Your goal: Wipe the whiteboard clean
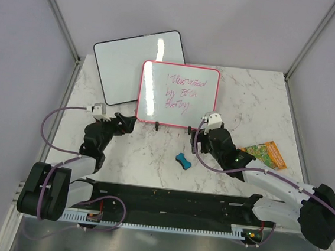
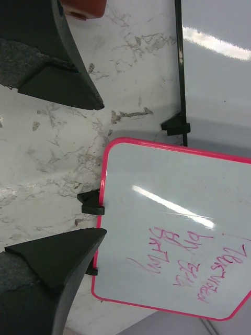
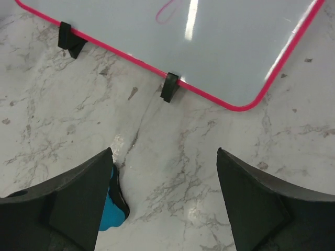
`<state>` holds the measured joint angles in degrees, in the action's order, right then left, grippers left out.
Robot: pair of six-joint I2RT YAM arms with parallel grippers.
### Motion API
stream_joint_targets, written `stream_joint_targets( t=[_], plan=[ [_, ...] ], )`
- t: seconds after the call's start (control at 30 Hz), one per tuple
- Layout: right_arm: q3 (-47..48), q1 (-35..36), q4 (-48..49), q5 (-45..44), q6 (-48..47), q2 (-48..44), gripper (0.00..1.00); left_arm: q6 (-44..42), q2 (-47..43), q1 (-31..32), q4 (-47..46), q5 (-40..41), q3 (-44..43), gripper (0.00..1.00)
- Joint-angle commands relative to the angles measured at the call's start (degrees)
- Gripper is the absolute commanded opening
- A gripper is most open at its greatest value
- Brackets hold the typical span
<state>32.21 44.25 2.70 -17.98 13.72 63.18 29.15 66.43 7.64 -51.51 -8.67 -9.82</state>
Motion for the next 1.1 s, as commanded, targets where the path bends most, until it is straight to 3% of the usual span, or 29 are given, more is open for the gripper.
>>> stream_joint_targets(
  t=[0.0, 0.3, 0.53, 0.97, 1.07],
  plan=[
    [7.25, 3.55, -7.87, 3.99, -1.41, 5.88, 0.85, -1.55, 0.71, 0.27, -2.12, -2.23, -0.98, 1.0],
    [11.13, 9.8, -13.15, 8.4, -1.24, 14.34, 0.8, -2.78, 2.82, 0.18, -2.28, -6.36, -2.74, 1.0],
    [9.37, 9.98, -14.48, 10.41, -1.32, 14.25, 0.7, -2.95, 3.26, 0.27, -1.93, -7.07, -3.27, 1.0],
    [8.93, 10.68, -11.14, 9.54, -0.44, 20.92, 0.66, -2.87, 4.32, 0.18, -0.97, -6.98, -4.41, 1.0],
    [9.19, 10.68, -10.7, 9.1, 0.08, 22.68, 0.57, -2.78, 4.23, 0.18, -0.79, -6.8, -4.41, 1.0]
  ],
)
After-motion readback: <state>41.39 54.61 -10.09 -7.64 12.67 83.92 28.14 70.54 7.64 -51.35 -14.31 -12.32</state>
